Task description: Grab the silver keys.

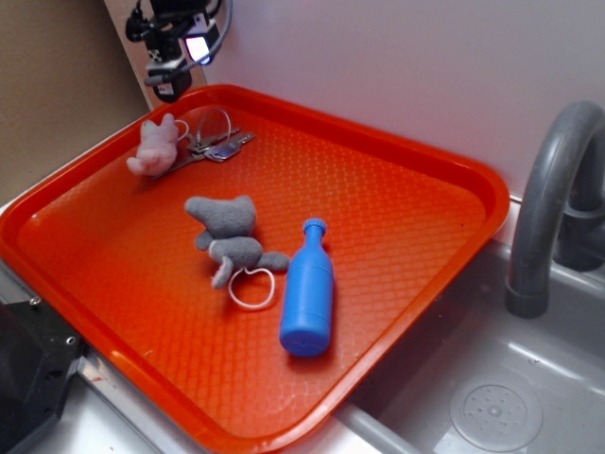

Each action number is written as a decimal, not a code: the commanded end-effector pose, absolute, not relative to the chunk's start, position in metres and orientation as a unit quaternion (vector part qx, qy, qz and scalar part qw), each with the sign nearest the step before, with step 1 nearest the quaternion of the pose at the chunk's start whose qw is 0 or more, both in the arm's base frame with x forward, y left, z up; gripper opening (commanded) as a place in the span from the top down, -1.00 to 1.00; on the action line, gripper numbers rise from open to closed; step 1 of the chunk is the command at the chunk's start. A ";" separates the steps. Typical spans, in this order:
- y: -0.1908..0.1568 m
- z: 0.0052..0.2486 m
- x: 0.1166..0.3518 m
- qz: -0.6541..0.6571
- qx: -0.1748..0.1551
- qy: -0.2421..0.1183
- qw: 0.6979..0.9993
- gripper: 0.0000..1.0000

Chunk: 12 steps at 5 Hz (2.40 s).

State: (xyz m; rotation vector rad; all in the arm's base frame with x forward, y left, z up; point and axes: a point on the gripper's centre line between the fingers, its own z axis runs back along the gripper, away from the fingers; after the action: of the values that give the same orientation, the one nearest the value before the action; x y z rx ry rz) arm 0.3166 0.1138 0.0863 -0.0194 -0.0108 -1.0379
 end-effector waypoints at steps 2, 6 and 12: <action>0.097 0.070 0.316 -0.532 -0.009 -0.006 0.847 -1.00; 0.080 0.046 0.326 -0.551 -0.029 0.000 0.834 1.00; 0.084 0.142 0.273 -0.556 -0.053 -0.129 0.820 1.00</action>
State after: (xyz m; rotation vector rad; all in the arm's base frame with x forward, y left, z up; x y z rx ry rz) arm 0.2672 0.0817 0.1279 -0.1813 -0.2362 -1.1531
